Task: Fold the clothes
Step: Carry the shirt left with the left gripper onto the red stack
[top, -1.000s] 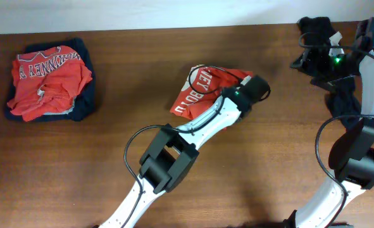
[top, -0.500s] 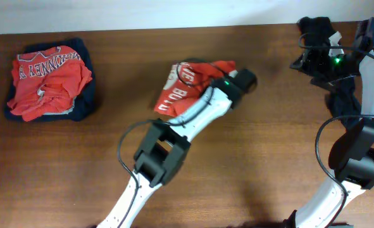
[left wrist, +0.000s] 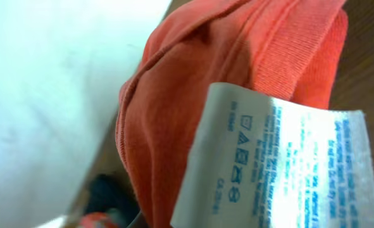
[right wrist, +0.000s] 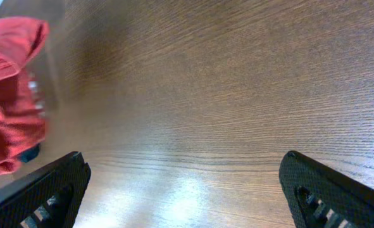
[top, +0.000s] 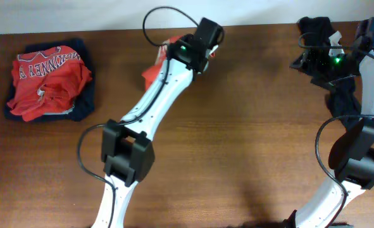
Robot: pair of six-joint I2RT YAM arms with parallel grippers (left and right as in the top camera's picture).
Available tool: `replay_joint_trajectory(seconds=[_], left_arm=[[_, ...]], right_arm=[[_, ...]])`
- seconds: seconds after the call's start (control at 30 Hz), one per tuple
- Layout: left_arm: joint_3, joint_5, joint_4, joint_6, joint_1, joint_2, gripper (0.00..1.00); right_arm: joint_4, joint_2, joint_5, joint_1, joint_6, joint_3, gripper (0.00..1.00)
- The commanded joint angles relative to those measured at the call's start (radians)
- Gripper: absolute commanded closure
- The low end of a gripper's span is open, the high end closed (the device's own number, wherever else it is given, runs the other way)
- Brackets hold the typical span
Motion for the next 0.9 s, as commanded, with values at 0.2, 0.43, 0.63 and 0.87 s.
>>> replay_joint_trajectory(seconds=[0.2, 0.43, 0.63, 0.87], left_arm=[[0.030, -0.174, 0.032, 0.460, 0.083, -0.057, 1.00], [0.034, -0.146, 0.094, 0.591, 0.186, -0.124, 1.00], [0.034, -0.003, 0.030, 0.752, 0.308, -0.246, 1.00], [0.034, 0.289, -0.081, 0.925, 0.533, -0.343, 1.00]], right_arm=[[0.003, -0.011, -0.002, 0.003, -0.014, 0.008, 0.01], [0.008, -0.011, -0.003, 0.003, -0.014, 0.008, 0.01], [0.002, -0.011, -0.003, 0.009, -0.014, 0.008, 0.01], [-0.023, -0.011, -0.003, 0.013, -0.014, 0.008, 0.01]])
